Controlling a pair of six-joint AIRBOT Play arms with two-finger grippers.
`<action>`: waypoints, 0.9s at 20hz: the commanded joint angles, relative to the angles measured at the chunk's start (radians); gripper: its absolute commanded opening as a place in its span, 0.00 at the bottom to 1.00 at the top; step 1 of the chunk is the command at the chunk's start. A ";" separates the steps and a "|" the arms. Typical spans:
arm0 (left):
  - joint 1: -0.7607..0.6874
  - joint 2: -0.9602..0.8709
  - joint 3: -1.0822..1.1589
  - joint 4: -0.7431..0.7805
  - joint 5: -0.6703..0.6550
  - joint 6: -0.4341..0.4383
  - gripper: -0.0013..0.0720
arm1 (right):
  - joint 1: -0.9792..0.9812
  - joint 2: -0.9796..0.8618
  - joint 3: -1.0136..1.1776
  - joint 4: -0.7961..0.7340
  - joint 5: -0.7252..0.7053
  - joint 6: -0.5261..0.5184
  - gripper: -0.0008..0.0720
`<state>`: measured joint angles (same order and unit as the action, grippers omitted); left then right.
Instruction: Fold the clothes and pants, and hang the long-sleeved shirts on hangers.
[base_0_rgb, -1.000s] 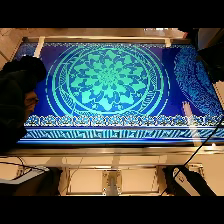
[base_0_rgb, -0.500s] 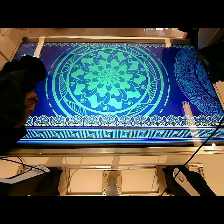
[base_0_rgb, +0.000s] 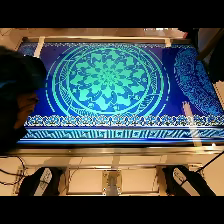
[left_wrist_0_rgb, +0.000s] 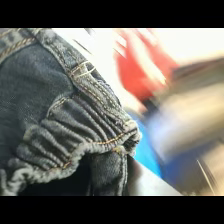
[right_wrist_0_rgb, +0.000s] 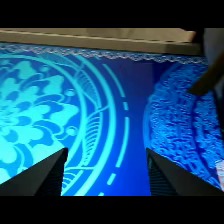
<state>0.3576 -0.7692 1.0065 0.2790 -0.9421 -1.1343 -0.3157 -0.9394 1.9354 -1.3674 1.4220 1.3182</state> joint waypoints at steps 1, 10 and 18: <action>-0.584 0.030 -0.008 0.097 0.214 -0.048 0.04 | -0.001 -0.006 0.042 -0.233 0.017 -0.004 0.77; -1.429 -0.908 0.482 0.140 0.461 -0.036 0.04 | -0.010 -0.171 0.042 -0.262 -0.043 -0.003 0.77; -1.276 -1.297 1.061 0.156 0.213 -0.090 0.87 | -0.195 -0.307 0.034 -0.153 -0.032 0.026 0.77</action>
<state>-0.9821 -1.9869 1.9518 0.4191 -0.6392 -1.2060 -0.4465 -1.2175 1.9736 -1.5906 1.3811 1.3300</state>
